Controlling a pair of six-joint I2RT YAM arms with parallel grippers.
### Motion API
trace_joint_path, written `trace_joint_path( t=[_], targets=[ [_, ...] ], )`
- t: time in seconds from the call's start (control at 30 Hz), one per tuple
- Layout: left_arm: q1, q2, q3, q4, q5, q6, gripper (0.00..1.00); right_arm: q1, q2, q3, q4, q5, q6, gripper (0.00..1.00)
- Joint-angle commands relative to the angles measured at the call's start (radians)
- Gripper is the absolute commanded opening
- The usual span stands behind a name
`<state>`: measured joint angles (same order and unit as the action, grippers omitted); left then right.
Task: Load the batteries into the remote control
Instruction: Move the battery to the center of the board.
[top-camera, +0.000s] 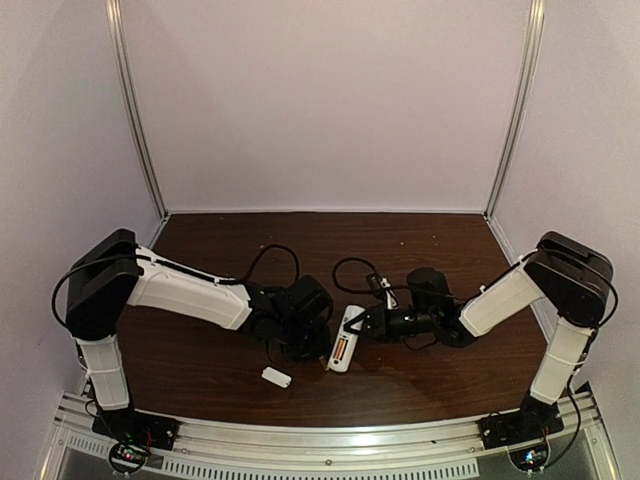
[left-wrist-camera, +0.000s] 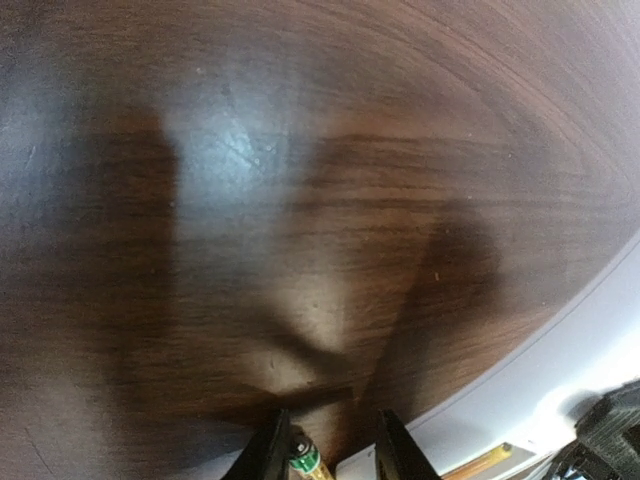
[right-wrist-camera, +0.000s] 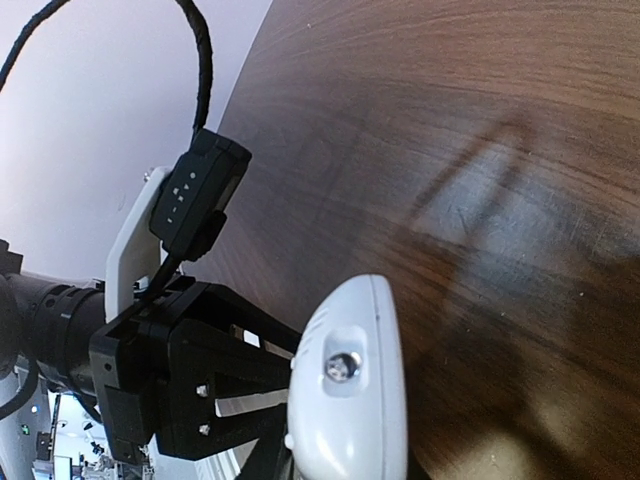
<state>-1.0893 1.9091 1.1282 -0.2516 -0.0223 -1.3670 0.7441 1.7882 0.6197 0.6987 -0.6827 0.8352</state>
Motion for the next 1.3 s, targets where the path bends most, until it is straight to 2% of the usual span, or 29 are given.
trace_joint_path(
  t=[0.0,0.17,0.3,0.43,0.83,1.27],
  targets=[
    [0.004,0.047,-0.010,0.012,0.011,0.018,0.33,0.021,0.017,-0.036,0.008,0.006,0.017,0.00],
    [0.006,0.024,-0.004,-0.020,-0.027,0.059,0.35,0.022,-0.007,-0.061,0.022,0.002,0.027,0.00],
    [0.006,-0.023,0.017,-0.163,-0.087,0.083,0.34,0.000,-0.076,-0.073,-0.040,0.006,-0.004,0.00],
    [-0.014,-0.027,0.038,-0.297,-0.079,0.068,0.34,-0.038,-0.145,-0.075,-0.145,0.024,-0.069,0.00],
    [-0.061,0.078,0.159,-0.329,-0.082,0.092,0.40,-0.096,-0.227,-0.099,-0.235,0.025,-0.119,0.00],
    [-0.078,0.232,0.336,-0.437,-0.068,0.160,0.38,-0.118,-0.203,-0.097,-0.245,0.026,-0.141,0.00]
  ],
)
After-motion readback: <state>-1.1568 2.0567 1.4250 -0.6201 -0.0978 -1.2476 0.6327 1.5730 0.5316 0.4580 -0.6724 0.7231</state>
